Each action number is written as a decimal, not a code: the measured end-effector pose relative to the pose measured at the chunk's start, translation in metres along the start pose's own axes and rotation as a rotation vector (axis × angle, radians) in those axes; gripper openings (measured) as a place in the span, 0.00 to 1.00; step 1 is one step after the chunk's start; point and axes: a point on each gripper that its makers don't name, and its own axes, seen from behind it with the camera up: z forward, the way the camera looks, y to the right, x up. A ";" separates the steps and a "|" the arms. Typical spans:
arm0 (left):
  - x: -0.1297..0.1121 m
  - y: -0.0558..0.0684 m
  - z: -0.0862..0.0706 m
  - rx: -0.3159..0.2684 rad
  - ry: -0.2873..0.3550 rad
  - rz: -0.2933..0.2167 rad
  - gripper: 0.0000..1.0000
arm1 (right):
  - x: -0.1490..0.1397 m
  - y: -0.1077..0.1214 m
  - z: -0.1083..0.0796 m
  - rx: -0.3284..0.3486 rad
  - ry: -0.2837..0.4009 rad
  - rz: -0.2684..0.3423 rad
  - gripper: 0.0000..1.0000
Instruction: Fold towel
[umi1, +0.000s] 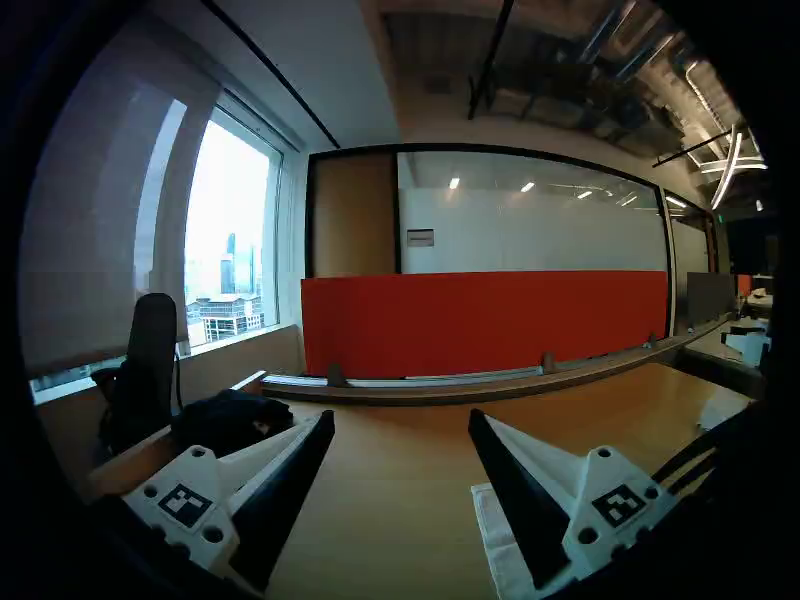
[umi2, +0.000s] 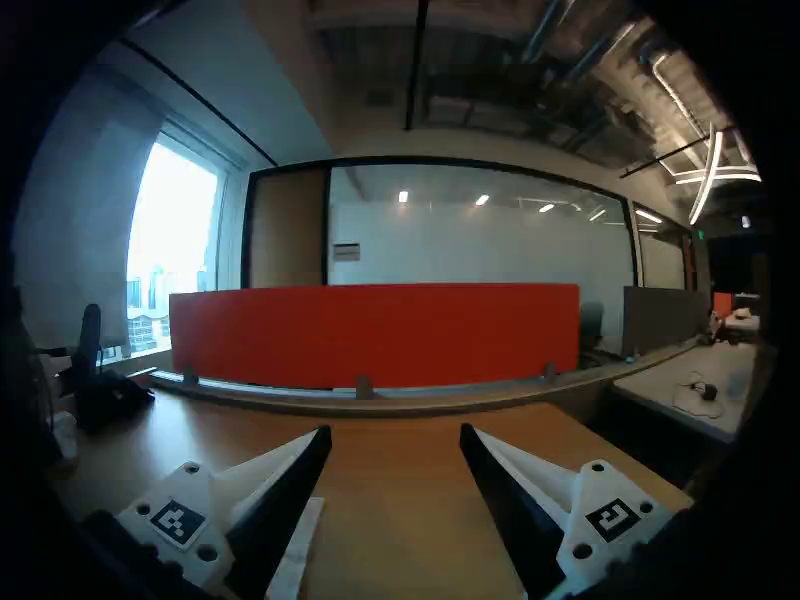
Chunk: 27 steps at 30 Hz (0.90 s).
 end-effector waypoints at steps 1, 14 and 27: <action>0.002 0.000 0.000 0.000 -0.002 0.000 1.00 | 0.005 -0.002 -0.001 0.002 -0.002 -0.001 0.99; 0.032 0.007 -0.005 -0.034 -0.024 0.018 1.00 | 0.058 -0.022 -0.005 0.035 -0.017 -0.012 0.99; 0.027 0.028 -0.012 -0.144 -0.093 0.055 1.00 | 0.054 -0.050 -0.014 0.143 -0.074 -0.095 1.00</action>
